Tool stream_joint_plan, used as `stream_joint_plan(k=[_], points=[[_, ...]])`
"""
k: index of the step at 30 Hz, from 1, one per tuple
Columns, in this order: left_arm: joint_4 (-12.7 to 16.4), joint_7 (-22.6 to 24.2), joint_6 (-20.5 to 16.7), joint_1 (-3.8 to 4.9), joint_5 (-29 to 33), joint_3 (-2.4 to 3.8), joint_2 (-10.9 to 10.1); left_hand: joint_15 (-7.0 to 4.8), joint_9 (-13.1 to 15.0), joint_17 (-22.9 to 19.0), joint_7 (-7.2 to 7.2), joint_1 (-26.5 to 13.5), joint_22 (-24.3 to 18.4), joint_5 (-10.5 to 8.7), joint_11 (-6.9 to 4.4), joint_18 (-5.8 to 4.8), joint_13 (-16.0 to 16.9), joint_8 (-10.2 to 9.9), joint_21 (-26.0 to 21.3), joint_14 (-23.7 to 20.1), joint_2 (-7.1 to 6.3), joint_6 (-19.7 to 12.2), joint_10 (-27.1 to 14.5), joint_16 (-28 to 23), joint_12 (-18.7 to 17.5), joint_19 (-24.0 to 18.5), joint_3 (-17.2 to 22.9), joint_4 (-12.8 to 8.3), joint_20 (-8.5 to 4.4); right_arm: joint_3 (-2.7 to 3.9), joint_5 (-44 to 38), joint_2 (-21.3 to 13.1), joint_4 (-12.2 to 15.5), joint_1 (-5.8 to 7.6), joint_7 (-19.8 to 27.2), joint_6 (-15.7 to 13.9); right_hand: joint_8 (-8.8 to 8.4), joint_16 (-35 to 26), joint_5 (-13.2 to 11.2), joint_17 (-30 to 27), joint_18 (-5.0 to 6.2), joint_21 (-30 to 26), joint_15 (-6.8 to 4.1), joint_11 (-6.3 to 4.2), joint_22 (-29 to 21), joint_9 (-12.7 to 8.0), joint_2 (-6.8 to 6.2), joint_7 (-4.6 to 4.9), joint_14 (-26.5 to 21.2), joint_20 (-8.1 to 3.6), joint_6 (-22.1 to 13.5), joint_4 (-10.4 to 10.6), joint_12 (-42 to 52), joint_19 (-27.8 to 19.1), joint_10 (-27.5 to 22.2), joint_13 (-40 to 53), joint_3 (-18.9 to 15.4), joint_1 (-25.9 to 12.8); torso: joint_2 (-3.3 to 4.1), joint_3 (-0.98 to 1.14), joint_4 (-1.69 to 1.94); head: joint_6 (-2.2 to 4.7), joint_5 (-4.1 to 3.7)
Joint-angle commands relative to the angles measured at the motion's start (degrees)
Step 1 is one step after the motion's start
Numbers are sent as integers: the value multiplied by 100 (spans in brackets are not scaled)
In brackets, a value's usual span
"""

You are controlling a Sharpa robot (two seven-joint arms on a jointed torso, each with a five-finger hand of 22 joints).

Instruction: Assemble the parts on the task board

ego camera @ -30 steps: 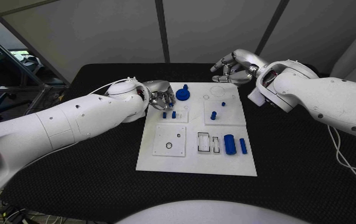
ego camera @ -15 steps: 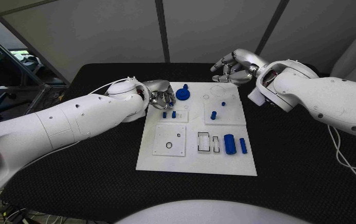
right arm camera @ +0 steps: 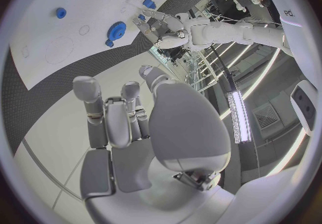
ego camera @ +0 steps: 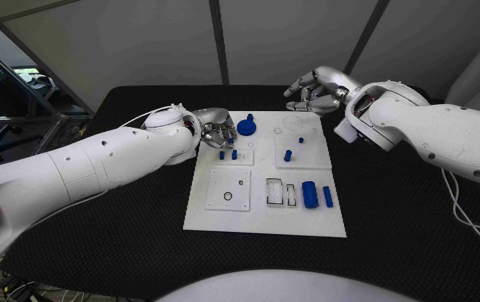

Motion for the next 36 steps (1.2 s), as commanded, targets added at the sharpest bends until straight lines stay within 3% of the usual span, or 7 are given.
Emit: stream_joint_plan(k=[1,32,36], points=[[21,92,-36,7,95,2,-5,-38,-12,-11,12,-84,264,-27,23,-635,11,-48,-42,37,-24,-61,36,29,-33,11,-70,11,-12,2,-6,7,-2,10,51,31,28,-33,37,2,101,-29,-25,2,-4,-4,20,5,206,-11,-14,-1,-3,-25,-13,3,36,-32,3,-2,3,-1,-2],[44,86,-58,7,120,2,-37,-57,-1,-27,17,-44,277,-8,-1,-635,64,-18,-45,33,15,19,111,35,12,19,-129,0,-23,1,-6,11,-10,9,56,29,28,-33,37,2,101,-29,-25,2,-4,-4,20,5,206,-11,-14,-1,-3,-25,-13,3,36,-32,0,-1,5,-11,-3],[45,87,-87,7,120,2,-46,-70,-46,-32,-23,-43,285,-7,-21,-635,95,-97,-49,33,2,-196,120,42,29,25,-188,0,-34,1,-6,12,-11,9,57,27,28,-33,37,2,101,-29,-25,2,-4,-4,20,5,206,-11,-14,-1,-3,-25,-13,3,36,-32,4,1,2,-13,-6]])
